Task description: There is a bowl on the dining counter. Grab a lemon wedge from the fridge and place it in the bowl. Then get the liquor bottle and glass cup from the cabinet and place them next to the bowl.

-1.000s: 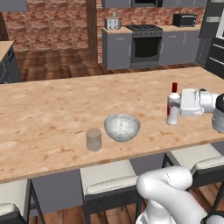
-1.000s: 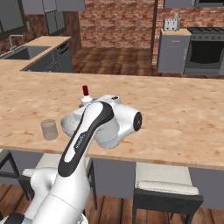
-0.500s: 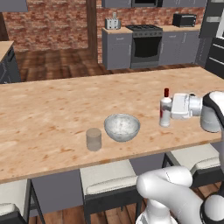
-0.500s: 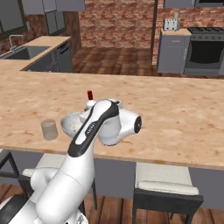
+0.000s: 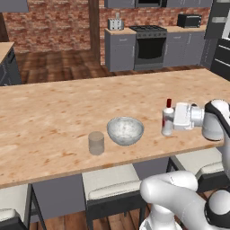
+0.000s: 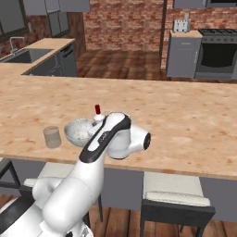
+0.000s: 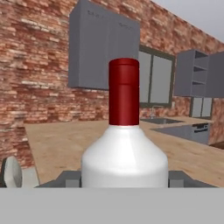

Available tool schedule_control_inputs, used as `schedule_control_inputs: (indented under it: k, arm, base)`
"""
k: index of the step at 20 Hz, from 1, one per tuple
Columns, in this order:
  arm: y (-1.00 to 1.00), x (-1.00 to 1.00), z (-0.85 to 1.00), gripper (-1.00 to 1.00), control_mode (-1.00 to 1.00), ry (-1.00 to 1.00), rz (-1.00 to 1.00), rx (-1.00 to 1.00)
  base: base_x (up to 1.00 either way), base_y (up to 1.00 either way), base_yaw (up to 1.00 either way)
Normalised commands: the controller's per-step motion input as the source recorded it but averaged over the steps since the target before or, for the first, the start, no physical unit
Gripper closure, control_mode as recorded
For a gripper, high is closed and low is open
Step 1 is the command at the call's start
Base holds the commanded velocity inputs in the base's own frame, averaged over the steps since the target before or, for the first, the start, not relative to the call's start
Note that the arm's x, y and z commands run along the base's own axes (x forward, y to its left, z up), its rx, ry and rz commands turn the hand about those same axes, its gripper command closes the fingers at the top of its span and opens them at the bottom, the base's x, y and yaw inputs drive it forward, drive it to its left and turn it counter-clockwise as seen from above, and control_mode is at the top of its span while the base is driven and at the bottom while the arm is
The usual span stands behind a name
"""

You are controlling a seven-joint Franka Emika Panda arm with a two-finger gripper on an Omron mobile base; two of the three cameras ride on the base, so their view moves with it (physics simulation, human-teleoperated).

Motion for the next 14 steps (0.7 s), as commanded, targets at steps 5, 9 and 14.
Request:
schedule_control_inputs:
  k: [5, 9, 14]
  arm:
    - [0.00, 0.10, -0.26, 1.00, -1.00, -0.04, 0.00, 0.00]
    - [0.00, 0.37, -0.21, 1.00, -1.00, 0.00, 0.00, 0.00]
    - [0.00, 0.46, -0.21, 1.00, -1.00, 0.01, -0.01, 0.00]
  base:
    - [0.00, 0.00, 0.00]
    - [0.00, 0.00, 0.00]
    - [0.00, 0.00, 0.00]
